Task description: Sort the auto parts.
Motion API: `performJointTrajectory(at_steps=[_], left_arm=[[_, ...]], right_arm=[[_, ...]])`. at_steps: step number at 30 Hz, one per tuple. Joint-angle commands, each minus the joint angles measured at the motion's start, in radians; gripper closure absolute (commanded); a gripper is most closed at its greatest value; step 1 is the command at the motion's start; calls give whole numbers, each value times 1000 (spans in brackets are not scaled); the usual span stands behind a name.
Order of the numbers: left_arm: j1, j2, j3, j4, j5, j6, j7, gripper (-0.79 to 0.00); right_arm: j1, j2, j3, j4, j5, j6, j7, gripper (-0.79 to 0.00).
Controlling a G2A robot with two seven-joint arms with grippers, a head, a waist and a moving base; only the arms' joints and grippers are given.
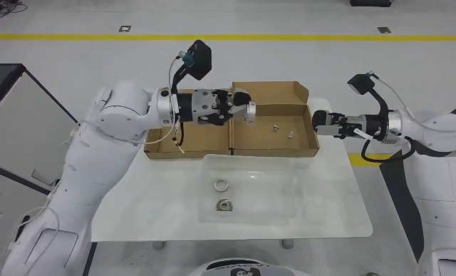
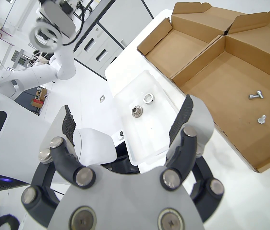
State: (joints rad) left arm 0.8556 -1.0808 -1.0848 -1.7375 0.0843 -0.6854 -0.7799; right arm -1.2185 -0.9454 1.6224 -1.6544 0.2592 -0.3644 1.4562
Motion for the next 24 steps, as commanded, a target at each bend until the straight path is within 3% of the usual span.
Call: performJointTrajectory(at_steps=[1,6,9,14,19,24], left_arm=[[-12,-6,-1,10,-18,-9,77,0],[-36,-22,17,39,-213,-59,183,0],[-47,-29,35,50,-383,-109,178,0],[-52,-34,75,54,-699,-200,69,0],[-55,-36,90,74,-960,-233,-83,0],[-51,-38,88,52,-1109,-160,-195,0]], right_arm=[[0,0,0,0,0,0,0,-785],[0,0,0,0,0,0,0,-785],[0,0,0,0,0,0,0,-785],[0,0,0,0,0,0,0,-785],[0,0,0,0,0,0,0,-785],[0,0,0,0,0,0,0,-785]])
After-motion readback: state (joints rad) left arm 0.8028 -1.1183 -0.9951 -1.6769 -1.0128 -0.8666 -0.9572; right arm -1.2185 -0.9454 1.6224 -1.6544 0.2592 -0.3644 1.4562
